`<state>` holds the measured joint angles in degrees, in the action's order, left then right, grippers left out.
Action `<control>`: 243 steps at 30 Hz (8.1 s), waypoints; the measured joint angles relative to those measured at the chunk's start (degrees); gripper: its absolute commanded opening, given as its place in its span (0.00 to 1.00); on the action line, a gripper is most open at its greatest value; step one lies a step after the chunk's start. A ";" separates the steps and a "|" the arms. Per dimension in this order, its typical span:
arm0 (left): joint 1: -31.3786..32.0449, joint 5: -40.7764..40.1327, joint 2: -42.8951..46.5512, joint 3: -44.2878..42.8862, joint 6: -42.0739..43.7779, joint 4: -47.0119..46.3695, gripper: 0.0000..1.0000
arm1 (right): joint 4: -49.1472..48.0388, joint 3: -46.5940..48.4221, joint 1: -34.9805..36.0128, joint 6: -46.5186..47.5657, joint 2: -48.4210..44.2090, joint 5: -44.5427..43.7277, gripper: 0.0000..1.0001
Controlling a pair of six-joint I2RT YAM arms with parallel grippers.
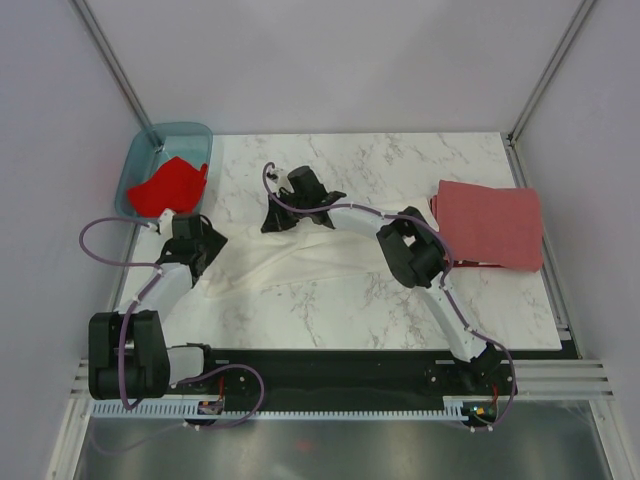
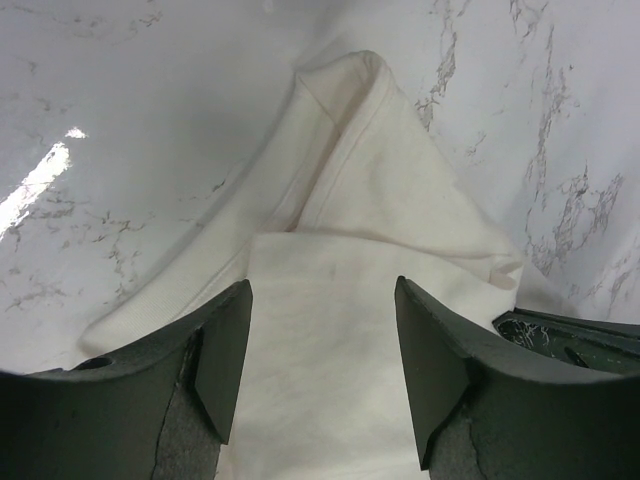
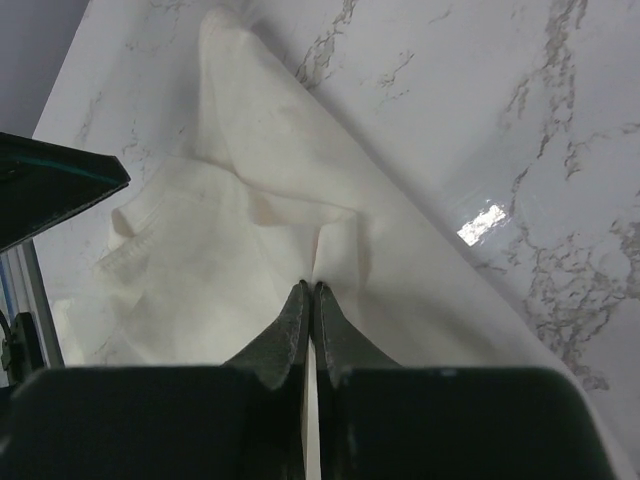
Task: Fold and stack the t-shirts
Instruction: Fold the tshirt
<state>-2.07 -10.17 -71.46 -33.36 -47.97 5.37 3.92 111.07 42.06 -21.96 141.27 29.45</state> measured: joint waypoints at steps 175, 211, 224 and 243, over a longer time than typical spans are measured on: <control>-9.27 35.19 15.67 13.29 6.03 -1.31 0.64 | 0.37 -26.62 10.64 21.51 -23.17 -11.91 0.00; -6.69 35.30 13.09 13.94 7.21 -7.10 0.02 | -8.90 -38.07 3.48 11.23 -26.25 -4.13 0.74; -6.69 32.74 11.85 13.97 7.21 -6.75 0.02 | -15.02 -41.66 0.72 4.17 -27.34 3.02 0.56; -6.69 31.95 12.87 15.04 7.19 -9.07 0.02 | -21.27 -46.14 -2.43 -4.61 -27.32 6.80 0.57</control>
<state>-8.75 21.78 -58.59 -18.33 -40.77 -3.70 -17.34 64.93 39.64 -26.57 113.95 36.25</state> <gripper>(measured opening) 0.025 0.429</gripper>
